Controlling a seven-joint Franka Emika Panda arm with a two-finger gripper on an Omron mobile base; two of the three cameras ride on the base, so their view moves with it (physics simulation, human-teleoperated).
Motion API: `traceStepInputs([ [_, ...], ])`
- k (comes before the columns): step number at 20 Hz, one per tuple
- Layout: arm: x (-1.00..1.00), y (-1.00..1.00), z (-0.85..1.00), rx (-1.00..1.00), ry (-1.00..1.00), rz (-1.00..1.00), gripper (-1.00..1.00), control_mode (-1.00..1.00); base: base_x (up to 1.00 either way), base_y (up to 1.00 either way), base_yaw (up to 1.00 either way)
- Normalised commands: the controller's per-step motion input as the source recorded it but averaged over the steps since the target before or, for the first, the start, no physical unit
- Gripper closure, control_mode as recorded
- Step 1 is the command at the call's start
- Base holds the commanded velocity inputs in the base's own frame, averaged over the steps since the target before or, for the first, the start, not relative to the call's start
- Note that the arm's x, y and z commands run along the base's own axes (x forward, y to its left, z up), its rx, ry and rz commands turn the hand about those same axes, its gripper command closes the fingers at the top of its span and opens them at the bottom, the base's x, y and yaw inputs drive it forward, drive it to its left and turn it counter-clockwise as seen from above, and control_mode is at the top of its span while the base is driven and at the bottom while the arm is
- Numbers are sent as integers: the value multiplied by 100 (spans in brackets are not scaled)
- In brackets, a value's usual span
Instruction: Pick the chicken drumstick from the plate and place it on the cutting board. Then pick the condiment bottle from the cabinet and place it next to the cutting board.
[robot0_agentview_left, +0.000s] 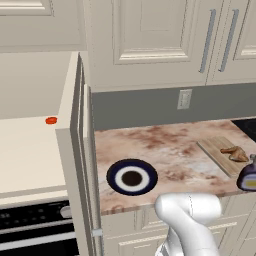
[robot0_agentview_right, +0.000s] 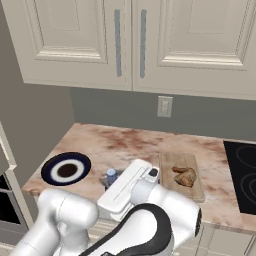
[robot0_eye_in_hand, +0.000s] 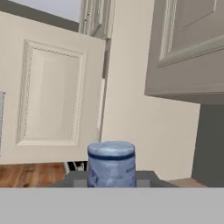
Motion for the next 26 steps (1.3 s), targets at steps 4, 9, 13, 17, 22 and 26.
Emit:
traceStepInputs([
  [4,20,0,-8,1,0,-9,100,-100,0,0,0],
  [9,16,0,-10,2,0,-8,100,-100,0,0,0],
  [13,11,0,-12,2,0,-8,100,-100,0,0,0],
  [17,11,0,-14,0,0,-7,100,-100,0,0,0],
  [22,16,0,-18,0,0,-8,100,-100,0,0,0],
  [26,20,0,-16,0,0,-9,100,-100,0,0,0],
])
